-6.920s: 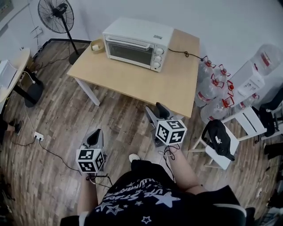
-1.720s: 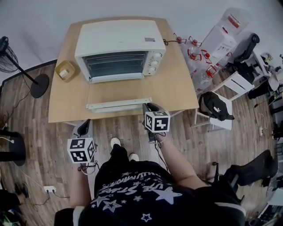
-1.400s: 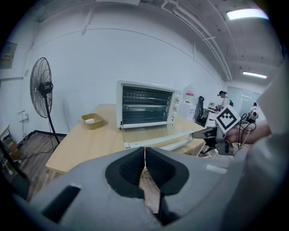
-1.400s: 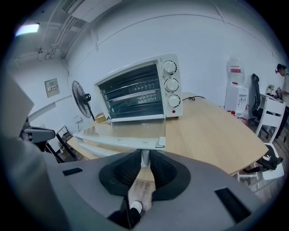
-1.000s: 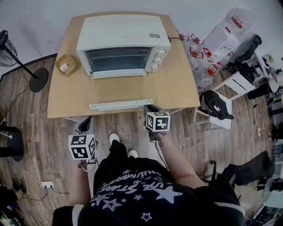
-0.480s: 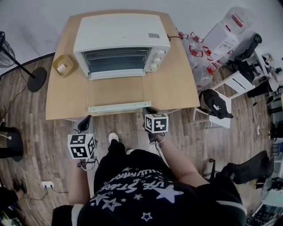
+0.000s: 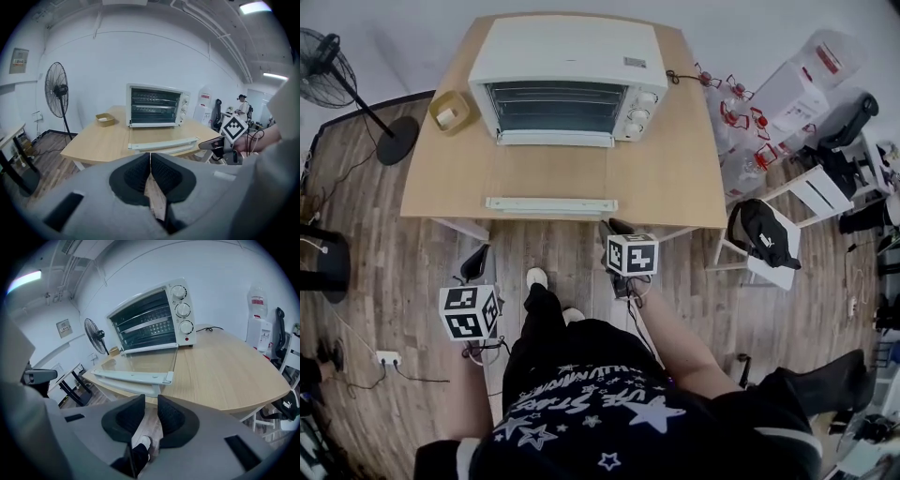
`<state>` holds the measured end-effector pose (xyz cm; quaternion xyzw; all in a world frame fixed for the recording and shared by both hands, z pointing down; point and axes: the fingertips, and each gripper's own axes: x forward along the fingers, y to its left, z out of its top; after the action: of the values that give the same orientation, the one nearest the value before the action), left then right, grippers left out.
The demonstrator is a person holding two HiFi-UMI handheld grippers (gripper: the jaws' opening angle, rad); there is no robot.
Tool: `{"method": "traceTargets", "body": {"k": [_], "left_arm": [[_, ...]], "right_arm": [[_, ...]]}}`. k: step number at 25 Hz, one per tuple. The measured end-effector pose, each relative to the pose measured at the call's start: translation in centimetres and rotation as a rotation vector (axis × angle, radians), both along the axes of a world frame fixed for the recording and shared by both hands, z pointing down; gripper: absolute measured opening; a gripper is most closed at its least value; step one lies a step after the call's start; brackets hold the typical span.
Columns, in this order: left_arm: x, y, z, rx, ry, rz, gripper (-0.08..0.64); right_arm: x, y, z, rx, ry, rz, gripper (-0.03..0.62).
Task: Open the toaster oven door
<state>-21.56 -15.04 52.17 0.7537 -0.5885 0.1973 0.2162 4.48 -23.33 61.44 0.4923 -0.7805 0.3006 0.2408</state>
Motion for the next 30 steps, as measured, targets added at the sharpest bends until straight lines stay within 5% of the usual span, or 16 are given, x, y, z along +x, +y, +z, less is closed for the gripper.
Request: {"method": "traceTargets", "body": {"k": [17, 30], "left_arm": [[-0.2, 10.0, 0.7, -0.019, 0.028, -0.149, 0.021], [-0.3, 23.0, -0.1, 0.037, 0.066, -0.258, 0.021]], "right_arm": [[-3.2, 2.7, -4.9, 0.122, -0.071, -0.124, 0.011], [-7.1, 13.7, -8.2, 0.194, -0.048, -0.290, 0.003]]}}
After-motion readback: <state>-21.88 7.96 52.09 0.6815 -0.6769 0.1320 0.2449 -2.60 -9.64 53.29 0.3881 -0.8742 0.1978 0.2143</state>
